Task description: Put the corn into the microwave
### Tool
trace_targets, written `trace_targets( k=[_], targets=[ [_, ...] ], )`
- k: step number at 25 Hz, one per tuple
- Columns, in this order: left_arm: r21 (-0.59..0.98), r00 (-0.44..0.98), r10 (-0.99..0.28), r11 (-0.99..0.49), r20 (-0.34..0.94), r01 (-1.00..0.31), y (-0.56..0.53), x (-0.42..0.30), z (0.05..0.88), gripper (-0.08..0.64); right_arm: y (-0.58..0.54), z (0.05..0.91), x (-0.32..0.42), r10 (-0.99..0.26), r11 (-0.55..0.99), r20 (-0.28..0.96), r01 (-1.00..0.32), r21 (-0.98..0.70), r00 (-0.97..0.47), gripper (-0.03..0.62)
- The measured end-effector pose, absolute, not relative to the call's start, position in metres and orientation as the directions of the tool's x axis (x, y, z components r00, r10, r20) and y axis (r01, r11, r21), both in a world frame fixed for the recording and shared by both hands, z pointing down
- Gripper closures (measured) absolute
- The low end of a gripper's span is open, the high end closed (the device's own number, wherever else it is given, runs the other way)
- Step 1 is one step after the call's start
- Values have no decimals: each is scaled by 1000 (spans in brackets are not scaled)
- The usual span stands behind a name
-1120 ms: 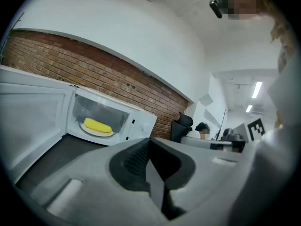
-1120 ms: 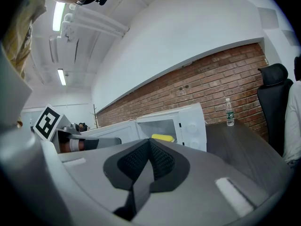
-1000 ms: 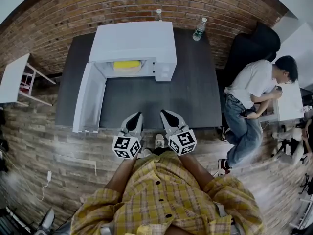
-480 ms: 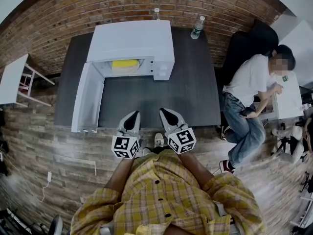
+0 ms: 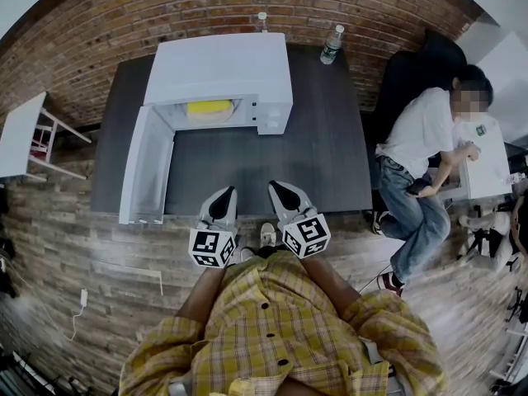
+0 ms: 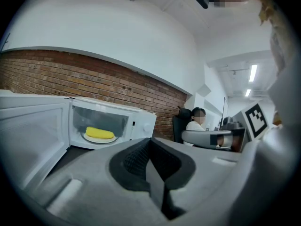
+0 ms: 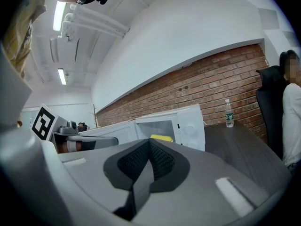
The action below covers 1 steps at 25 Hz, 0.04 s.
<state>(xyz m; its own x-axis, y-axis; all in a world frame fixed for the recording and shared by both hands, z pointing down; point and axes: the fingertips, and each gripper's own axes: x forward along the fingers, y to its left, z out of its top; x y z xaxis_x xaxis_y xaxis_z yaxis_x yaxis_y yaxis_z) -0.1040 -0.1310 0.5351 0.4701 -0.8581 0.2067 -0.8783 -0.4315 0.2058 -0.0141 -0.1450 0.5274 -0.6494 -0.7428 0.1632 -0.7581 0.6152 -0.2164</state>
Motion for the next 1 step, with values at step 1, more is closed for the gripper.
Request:
trace_targets(
  k=[1],
  targets=[
    [203, 470, -858, -432, 207, -879, -131, -104, 535, 560, -146, 527, -14, -742, 616, 162, -757, -217, -650, 589]
  ],
)
